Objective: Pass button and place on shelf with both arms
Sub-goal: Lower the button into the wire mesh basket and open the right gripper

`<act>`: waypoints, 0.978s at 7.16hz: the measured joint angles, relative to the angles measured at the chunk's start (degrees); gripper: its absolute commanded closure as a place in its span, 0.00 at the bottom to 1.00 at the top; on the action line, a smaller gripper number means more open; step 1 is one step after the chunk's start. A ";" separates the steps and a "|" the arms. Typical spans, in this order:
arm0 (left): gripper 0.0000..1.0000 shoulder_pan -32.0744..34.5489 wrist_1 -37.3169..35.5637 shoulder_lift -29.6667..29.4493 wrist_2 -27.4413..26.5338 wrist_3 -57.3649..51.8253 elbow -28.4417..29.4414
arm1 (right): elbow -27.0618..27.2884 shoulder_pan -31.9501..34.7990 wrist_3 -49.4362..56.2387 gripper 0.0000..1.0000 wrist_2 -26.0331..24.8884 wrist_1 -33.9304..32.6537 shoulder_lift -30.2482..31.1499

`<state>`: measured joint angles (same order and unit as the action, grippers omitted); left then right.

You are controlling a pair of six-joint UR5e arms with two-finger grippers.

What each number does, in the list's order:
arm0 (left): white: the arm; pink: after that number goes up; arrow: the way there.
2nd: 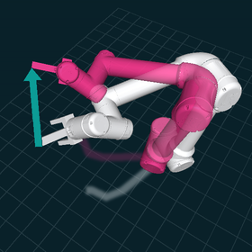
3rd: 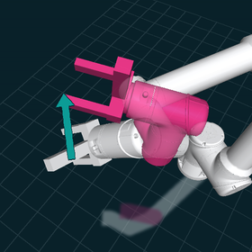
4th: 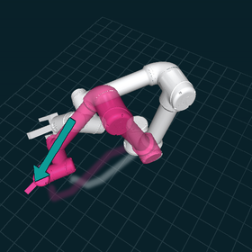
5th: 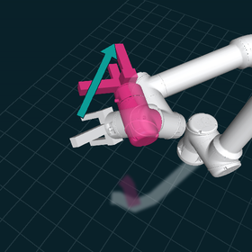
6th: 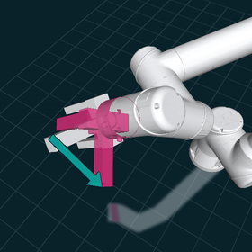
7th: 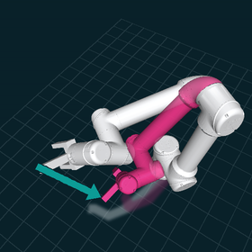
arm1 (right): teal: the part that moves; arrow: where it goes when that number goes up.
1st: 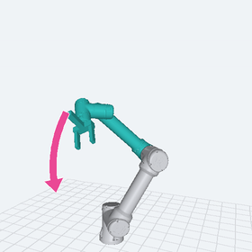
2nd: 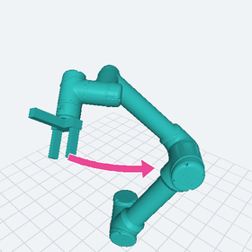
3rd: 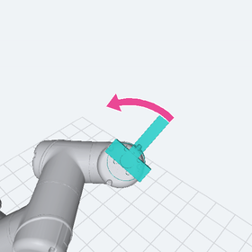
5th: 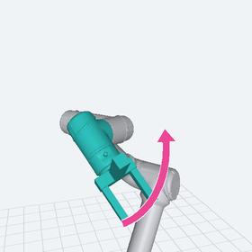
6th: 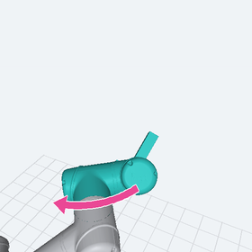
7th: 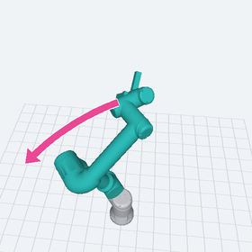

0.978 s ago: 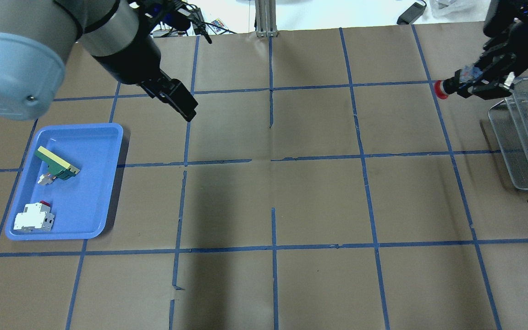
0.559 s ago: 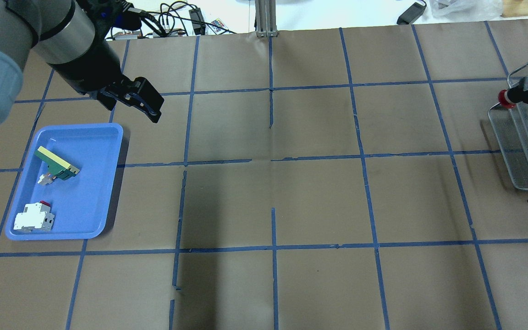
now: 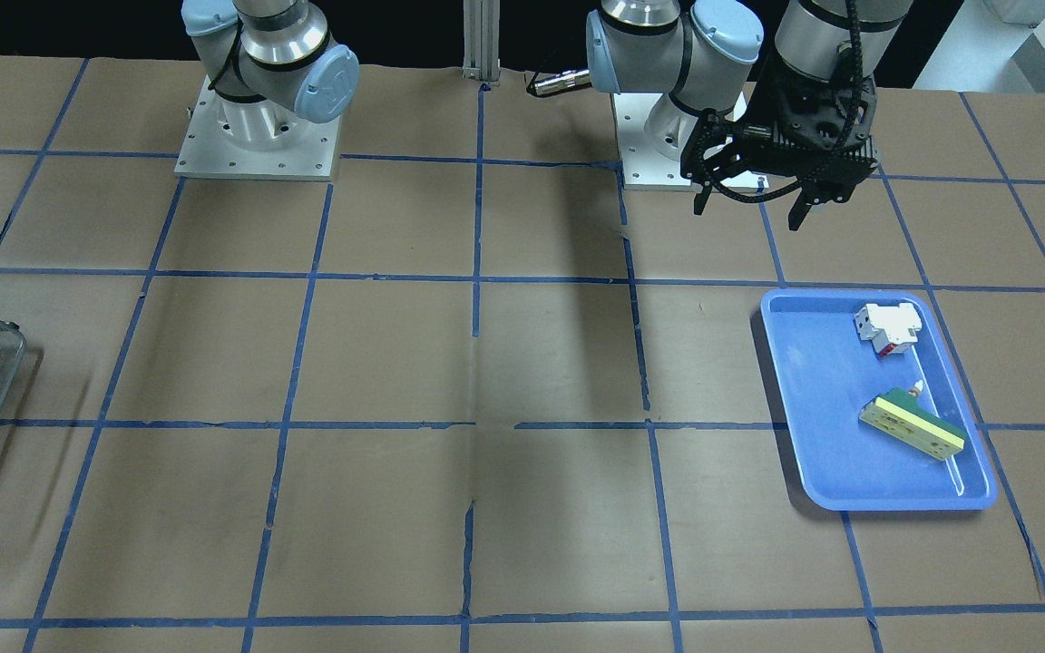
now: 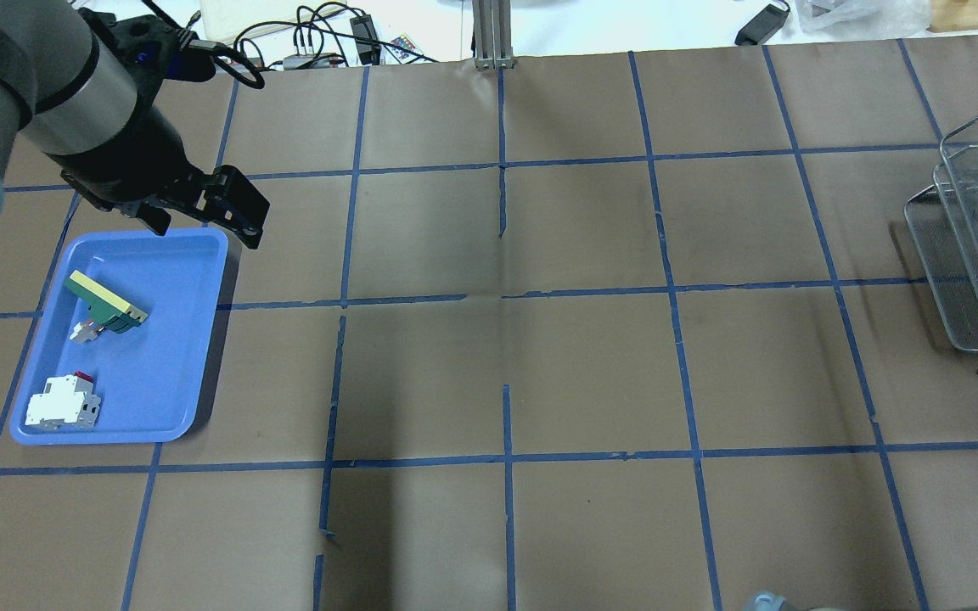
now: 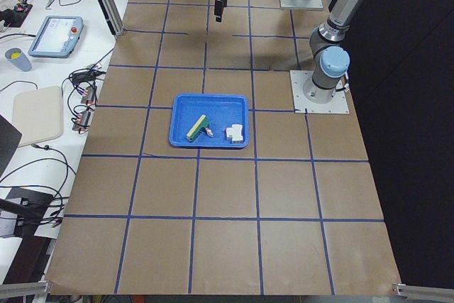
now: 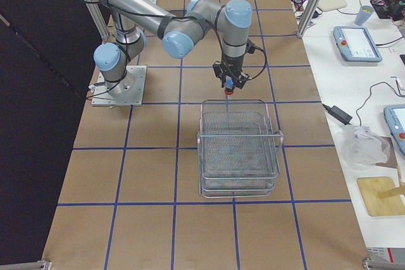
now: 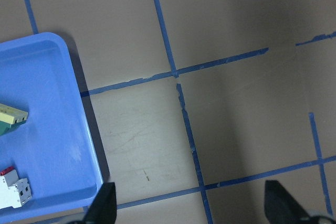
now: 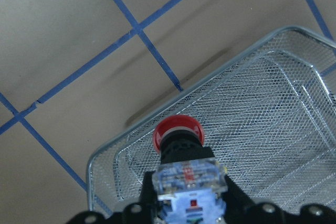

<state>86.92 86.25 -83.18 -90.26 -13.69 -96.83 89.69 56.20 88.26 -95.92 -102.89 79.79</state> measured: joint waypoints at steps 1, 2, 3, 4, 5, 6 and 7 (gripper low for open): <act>0.00 -0.36 0.10 0.35 -0.14 0.51 -0.54 | -0.50 -0.20 -0.19 1.00 -0.44 -0.91 -1.51; 0.00 -0.40 0.49 0.06 -0.19 1.67 -0.44 | -0.64 -0.26 -0.29 1.00 -0.62 -1.96 -2.59; 0.00 -0.38 0.93 -0.63 -0.10 2.84 -0.05 | -0.70 -0.32 -0.42 1.00 -0.71 -2.78 -3.45; 0.00 -0.37 1.13 -1.18 0.17 3.87 0.21 | -0.72 -0.35 -0.54 1.00 -0.83 -3.42 -4.15; 0.00 -0.33 1.20 -1.56 0.41 4.60 0.34 | -0.74 -0.38 -0.58 1.00 -1.00 -3.80 -4.66; 0.00 -0.26 1.19 -1.84 0.58 4.91 0.38 | -0.74 -0.39 -0.58 1.00 -1.07 -4.01 -4.97; 0.00 -0.22 1.12 -2.01 0.70 5.02 0.40 | -0.74 -0.39 -0.61 0.97 -1.08 -4.15 -5.27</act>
<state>86.70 87.38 -85.19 -89.56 -8.67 -96.43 88.95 55.81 87.65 -97.00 -107.05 74.52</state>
